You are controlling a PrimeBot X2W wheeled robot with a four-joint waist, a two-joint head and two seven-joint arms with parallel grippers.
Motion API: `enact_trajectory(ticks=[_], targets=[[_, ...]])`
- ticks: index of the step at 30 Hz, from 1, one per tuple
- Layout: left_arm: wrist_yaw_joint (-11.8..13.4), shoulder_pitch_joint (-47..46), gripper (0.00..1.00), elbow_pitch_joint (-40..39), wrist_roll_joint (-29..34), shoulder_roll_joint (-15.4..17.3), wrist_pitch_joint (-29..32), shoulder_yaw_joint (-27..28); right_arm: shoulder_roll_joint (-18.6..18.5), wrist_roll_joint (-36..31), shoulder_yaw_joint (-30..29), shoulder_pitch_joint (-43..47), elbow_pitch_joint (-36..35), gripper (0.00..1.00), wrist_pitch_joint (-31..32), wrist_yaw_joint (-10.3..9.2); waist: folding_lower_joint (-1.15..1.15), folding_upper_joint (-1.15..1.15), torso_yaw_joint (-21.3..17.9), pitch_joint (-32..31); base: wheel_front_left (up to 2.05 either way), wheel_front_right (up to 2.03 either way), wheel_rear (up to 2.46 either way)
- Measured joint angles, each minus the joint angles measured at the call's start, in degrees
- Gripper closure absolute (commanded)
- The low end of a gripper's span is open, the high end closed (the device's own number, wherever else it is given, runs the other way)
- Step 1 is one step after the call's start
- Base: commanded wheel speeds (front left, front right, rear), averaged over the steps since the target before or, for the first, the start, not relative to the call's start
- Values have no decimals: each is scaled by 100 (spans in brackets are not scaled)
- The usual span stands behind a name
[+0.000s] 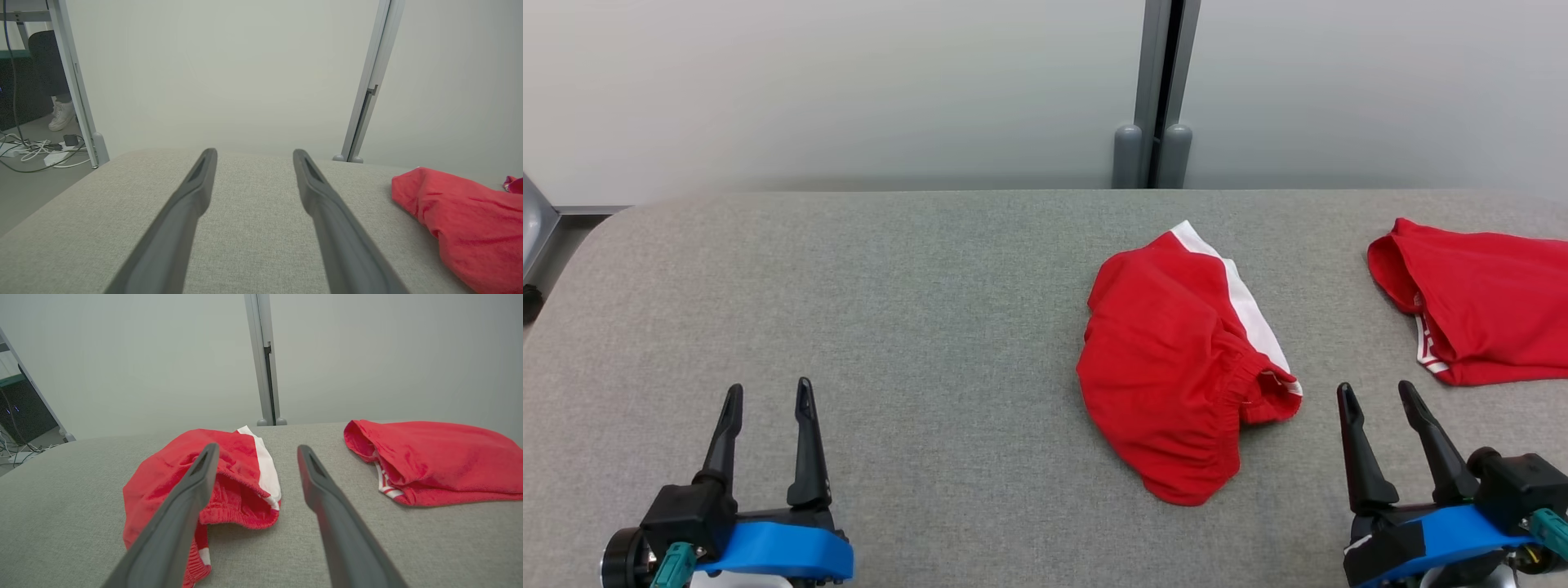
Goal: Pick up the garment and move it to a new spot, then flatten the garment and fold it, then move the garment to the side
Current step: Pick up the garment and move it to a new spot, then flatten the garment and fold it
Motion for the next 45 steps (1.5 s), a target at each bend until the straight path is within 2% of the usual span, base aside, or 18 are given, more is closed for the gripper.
enact_trajectory(ticks=[29,35,38,45], targets=[[-149,112,0,-22,279,-215,-1,236,0,-14,32,36,-21,0,54,0,0,0,67,56,0,0,0],[-224,91,0,29,304,-245,-1,256,0,-19,214,-54,-10,0,97,0,0,0,92,91,0,0,0],[-252,40,0,52,336,-272,-1,272,-2,-69,488,-140,56,0,143,0,0,0,119,137,0,0,0],[-347,-126,0,110,400,-366,0,244,10,-69,917,-260,641,0,97,1,0,0,251,316,0,0,0]])
